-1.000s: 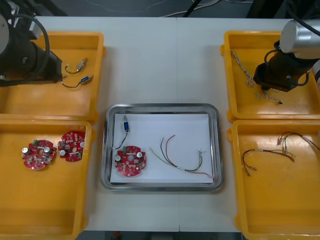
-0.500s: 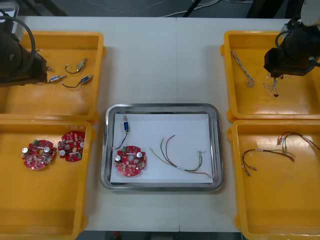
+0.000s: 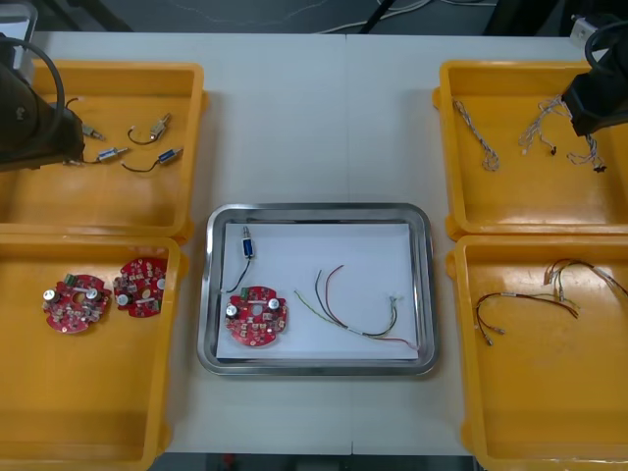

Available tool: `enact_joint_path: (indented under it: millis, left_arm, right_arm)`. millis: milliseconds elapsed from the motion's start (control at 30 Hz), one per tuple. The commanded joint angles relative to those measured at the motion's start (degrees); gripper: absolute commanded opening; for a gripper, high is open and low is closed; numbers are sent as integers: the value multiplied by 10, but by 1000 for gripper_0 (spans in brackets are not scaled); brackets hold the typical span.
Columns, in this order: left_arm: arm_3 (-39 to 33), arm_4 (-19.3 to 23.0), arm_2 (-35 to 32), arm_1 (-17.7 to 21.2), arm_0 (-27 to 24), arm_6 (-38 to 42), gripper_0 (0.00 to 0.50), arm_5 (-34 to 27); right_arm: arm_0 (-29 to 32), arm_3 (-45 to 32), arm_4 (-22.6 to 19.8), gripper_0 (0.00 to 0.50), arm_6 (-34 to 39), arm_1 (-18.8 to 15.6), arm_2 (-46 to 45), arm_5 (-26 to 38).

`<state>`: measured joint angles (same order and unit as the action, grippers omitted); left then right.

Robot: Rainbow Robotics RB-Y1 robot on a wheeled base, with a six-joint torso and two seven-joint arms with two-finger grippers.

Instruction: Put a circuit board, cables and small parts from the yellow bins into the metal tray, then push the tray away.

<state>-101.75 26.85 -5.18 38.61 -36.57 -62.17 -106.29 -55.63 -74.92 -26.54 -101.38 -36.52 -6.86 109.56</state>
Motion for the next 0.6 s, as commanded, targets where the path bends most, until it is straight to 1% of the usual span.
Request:
enact_joint_path:
  millis: [33, 100, 367, 467, 600]
  left_arm:
    - [-3, 3, -25, 25, 6, -78, 500, 11]
    - [-4, 3, -26, 25, 7, -80, 500, 11]
    - [-4, 3, -33, 25, 6, -88, 500, 19]
    - [-3, 4, -36, 24, 6, -89, 500, 28]
    - [-3, 2, -37, 25, 6, -91, 500, 46]
  right_arm:
    - [40, -92, -16, 0, -49, -24, -17, 4]
    - [54, -122, -29, 0, -54, -24, -15, 4]
    - [116, -250, -113, 0, -55, -19, 5, 4]
    - [128, -296, -134, 0, -51, -16, 31, 4]
    - [133, -336, -161, 0, -50, -16, 67, 4]
